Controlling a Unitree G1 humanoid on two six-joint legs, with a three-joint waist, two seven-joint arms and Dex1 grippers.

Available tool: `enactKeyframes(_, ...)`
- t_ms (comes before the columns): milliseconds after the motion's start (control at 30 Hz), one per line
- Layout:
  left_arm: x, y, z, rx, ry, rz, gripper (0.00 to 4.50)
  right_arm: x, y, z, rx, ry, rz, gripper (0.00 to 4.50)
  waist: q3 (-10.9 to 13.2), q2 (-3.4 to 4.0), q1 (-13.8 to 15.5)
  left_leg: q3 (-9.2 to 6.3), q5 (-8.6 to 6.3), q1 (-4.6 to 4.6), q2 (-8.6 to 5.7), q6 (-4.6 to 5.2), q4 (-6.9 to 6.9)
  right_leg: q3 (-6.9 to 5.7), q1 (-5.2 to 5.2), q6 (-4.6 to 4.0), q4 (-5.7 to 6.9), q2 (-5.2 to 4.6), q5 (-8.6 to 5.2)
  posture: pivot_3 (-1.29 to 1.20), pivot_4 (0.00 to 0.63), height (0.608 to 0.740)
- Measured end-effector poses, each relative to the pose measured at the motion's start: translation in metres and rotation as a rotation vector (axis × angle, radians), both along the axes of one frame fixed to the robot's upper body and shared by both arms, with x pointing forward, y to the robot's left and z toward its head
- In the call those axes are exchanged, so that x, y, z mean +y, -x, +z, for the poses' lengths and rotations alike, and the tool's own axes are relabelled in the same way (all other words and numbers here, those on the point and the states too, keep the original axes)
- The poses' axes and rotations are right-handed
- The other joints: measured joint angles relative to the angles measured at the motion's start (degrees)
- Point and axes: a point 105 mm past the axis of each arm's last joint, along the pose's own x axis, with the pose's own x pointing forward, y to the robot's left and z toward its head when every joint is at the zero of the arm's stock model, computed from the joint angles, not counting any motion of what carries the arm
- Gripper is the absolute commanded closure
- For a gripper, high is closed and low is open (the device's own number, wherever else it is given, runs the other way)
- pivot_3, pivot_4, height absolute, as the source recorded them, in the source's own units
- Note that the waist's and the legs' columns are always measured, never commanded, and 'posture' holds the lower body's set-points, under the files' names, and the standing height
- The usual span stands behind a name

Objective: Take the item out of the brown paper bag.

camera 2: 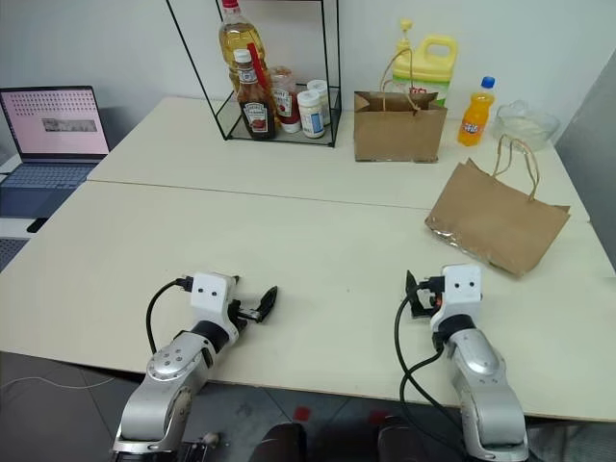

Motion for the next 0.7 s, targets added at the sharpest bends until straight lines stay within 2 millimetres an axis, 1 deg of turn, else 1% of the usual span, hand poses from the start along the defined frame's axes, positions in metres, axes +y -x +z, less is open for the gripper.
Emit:
enactKeyframes(133, -0.0002, -0.0002, 0.0001, -0.001, 0.004, 0.004, 0.02, 0.0015, 0.0014, 0.0058, -0.023, 0.003, 0.008, 0.00, 0.00, 0.00, 0.02, 0.00, 0.00, 0.00, 0.00, 0.00, 0.00, 0.00, 0.00, 0.00, 0.00, 0.00, 0.00, 0.00, 0.150, 0.740)
enactKeyframes(300, 0.0005, -0.0021, 0.0017, -0.008, 0.000, 0.012, 0.02, 0.0008, 0.0026, 0.0040, -0.017, -0.001, 0.000, 0.00, 0.00, 0.00, 0.04, -0.01, 0.00, 0.00, 0.00, 0.00, 0.00, -0.01, 0.00, 0.00, 0.01, 0.00, 0.00, 0.00, 0.150, 0.740)
enactKeyframes(433, 0.0014, -0.0037, 0.0034, -0.015, -0.002, 0.022, 0.02, 0.0062, 0.0027, 0.0035, -0.015, -0.002, 0.020, 0.00, 0.00, -0.01, 0.06, -0.01, 0.00, -0.01, 0.00, 0.00, 0.00, -0.01, 0.00, 0.00, 0.01, 0.00, 0.00, 0.00, 0.150, 0.740)
enactKeyframes(700, 0.0021, -0.0042, 0.0033, -0.014, -0.001, 0.024, 0.02, 0.0064, 0.0015, 0.0056, -0.023, -0.001, 0.021, 0.00, 0.01, -0.02, 0.09, -0.01, 0.00, -0.01, 0.00, 0.00, 0.01, -0.02, 0.00, 0.00, 0.01, 0.00, 0.00, 0.00, 0.150, 0.740)
